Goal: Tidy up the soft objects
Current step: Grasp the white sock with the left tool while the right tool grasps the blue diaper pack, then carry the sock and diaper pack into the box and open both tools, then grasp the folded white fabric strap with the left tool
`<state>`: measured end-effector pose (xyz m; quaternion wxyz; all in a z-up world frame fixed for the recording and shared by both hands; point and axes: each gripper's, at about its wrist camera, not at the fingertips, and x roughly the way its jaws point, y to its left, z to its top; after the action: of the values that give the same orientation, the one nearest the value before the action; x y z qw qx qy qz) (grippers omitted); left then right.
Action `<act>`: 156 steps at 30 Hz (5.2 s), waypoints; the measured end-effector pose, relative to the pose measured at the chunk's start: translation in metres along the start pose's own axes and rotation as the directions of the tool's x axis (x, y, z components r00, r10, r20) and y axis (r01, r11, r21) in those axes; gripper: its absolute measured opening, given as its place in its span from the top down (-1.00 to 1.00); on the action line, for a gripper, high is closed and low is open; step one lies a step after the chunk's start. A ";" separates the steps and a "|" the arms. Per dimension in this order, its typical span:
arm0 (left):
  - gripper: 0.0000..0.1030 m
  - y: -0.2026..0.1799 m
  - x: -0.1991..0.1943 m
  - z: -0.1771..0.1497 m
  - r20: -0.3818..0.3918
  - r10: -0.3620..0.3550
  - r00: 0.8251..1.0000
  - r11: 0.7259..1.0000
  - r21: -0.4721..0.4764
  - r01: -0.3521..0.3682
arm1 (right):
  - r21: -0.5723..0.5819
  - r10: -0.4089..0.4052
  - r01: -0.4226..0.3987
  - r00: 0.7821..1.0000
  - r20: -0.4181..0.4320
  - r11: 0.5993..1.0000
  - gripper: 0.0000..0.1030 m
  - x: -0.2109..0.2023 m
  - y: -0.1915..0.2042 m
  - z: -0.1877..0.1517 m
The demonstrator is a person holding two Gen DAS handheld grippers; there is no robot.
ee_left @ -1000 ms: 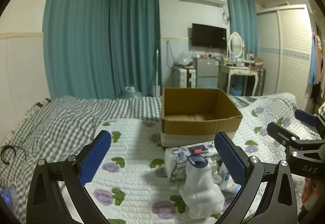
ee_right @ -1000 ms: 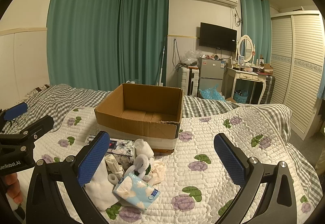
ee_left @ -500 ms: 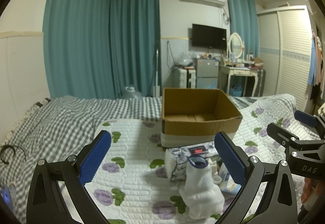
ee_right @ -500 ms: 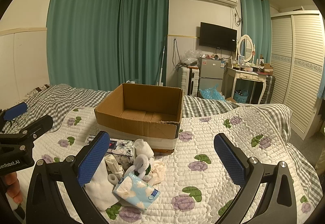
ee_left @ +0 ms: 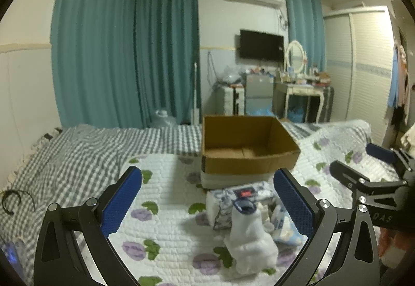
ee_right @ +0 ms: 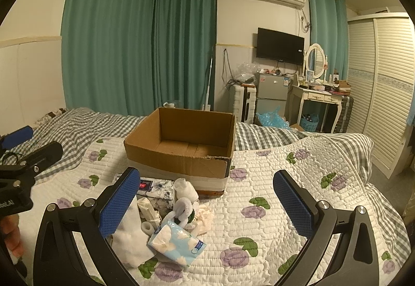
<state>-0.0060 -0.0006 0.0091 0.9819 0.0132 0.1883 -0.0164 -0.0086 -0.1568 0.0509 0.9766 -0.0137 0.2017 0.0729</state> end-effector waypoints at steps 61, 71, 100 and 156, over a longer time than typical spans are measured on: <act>0.08 -0.002 0.058 -0.061 -0.358 -0.100 0.929 0.993 0.016 0.113 | 0.028 0.182 -0.191 0.864 -0.470 0.981 -0.65 0.089 0.022 -0.077; 0.07 -0.017 0.039 0.001 -0.256 -0.135 0.957 0.989 0.026 0.146 | 0.020 0.170 -0.172 0.938 -0.303 0.985 -0.65 0.036 -0.005 -0.007; -0.65 -0.033 0.223 0.078 -0.183 -0.119 0.976 0.971 0.183 0.153 | 0.084 0.224 -0.210 0.947 -0.231 0.974 -0.99 0.247 -0.043 0.118; -0.10 -0.023 0.141 -0.100 -0.486 -0.143 0.862 0.979 0.059 0.195 | -0.059 0.077 -0.114 0.894 -0.442 0.992 -0.99 0.110 -0.016 -0.044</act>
<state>0.0875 -0.0242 -0.1361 0.8972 0.0522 0.4249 -0.1085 0.0763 -0.1597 -0.0335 0.8999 -0.0603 0.4136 0.1241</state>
